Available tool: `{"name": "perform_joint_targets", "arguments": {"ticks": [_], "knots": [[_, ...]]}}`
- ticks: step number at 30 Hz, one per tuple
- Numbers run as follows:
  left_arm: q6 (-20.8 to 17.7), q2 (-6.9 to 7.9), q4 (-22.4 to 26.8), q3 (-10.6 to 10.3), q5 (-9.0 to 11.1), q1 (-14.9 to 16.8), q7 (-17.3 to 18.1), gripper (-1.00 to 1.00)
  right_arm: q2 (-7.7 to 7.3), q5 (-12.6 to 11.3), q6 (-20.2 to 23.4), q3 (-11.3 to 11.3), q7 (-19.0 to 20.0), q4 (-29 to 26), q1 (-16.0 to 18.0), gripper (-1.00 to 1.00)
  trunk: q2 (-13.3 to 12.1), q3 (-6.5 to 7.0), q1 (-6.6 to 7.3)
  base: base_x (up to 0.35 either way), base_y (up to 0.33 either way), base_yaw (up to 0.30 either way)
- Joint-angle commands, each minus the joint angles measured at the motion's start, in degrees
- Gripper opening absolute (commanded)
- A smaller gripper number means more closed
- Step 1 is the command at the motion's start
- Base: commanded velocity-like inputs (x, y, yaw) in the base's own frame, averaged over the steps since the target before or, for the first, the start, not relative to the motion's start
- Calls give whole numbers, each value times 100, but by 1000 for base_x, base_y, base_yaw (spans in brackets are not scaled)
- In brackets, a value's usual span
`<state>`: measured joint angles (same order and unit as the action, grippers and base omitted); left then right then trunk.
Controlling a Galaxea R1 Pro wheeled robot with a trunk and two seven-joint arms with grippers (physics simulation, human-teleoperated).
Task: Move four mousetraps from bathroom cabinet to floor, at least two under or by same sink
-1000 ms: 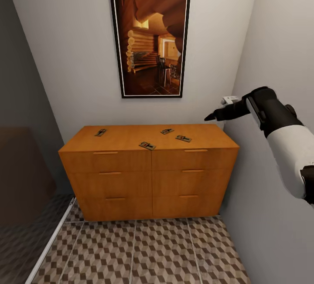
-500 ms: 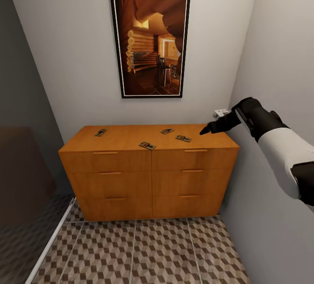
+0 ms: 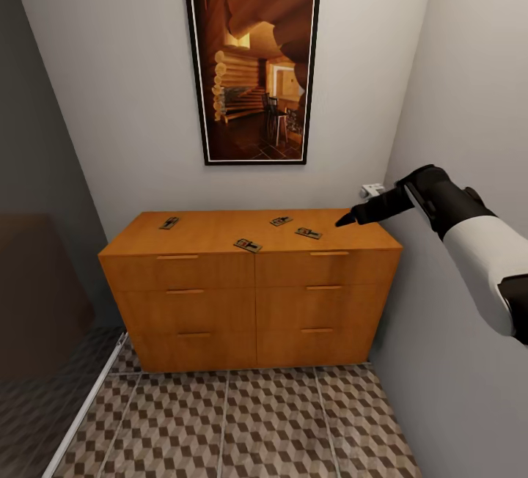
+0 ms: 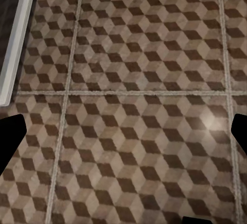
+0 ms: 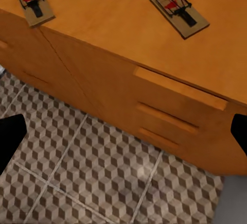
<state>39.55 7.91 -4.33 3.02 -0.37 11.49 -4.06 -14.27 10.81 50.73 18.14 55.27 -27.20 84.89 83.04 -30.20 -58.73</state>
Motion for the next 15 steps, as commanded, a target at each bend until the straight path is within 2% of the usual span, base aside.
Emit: {"name": "perform_joint_targets", "arguments": {"ticks": [1, 7, 15], "knots": [[35, 0, -24, 28, -7, 11, 2, 100, -13, 63, -13, 13, 145, -11, 5, 100, 3, -6, 0, 0, 0, 0], [35, 0, -24, 29, -7, 11, 2, 100, -28, 74, -108, 44, 498, -13, 9, 100, 3, -6, 0, 0, 0, 0], [35, 0, -24, 25, -7, 11, 2, 100, -46, 73, -288, 499, 606, -14, 2, 100, 3, -6, 0, 0, 0, 0]]}}
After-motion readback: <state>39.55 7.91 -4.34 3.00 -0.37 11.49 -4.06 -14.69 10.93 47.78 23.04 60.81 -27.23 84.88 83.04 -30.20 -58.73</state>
